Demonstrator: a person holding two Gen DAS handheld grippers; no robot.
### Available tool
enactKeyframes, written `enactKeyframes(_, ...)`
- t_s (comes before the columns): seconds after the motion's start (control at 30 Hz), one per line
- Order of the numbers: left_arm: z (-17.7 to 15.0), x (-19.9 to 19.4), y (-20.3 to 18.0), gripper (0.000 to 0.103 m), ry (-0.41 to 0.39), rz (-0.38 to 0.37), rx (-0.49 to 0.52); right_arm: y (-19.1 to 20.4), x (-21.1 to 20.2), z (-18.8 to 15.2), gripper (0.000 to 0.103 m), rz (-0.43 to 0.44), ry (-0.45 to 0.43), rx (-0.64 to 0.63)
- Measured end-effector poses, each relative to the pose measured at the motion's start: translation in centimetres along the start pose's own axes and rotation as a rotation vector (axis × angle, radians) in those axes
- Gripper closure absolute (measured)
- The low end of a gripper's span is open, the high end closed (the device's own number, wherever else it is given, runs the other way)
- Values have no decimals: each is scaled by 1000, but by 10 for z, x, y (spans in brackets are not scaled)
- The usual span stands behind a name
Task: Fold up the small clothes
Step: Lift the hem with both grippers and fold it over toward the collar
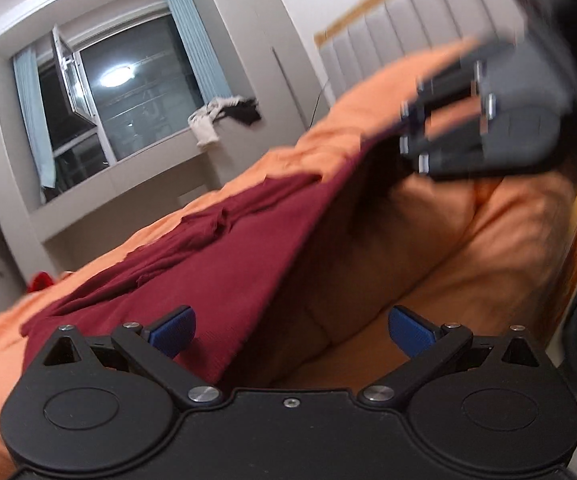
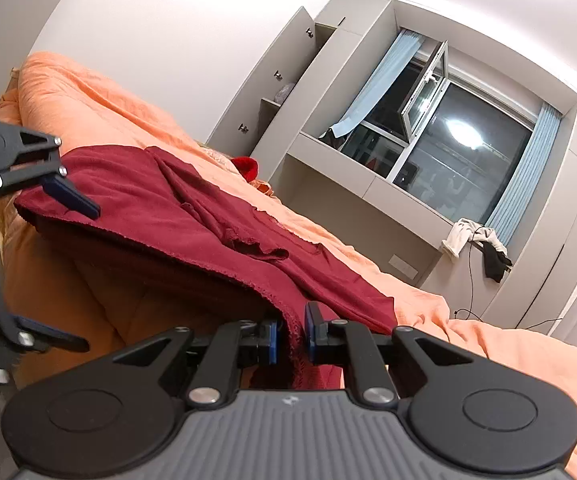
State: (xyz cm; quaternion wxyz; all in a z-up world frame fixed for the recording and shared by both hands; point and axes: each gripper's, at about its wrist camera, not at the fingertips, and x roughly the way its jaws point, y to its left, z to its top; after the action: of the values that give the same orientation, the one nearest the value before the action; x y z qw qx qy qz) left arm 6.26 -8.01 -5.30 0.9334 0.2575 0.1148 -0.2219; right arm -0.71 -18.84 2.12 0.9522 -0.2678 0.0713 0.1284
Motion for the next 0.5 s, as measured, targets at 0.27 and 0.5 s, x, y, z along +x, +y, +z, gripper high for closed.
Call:
enactKeyframes(0.27, -1, 24, 2, 24, 60, 227, 16, -1, -9, 0, 88, -17, -15, 8)
enactKeyframes(0.5, -2, 5, 12, 45, 28, 402, -9, -1, -10, 3, 88, -50, -29, 27)
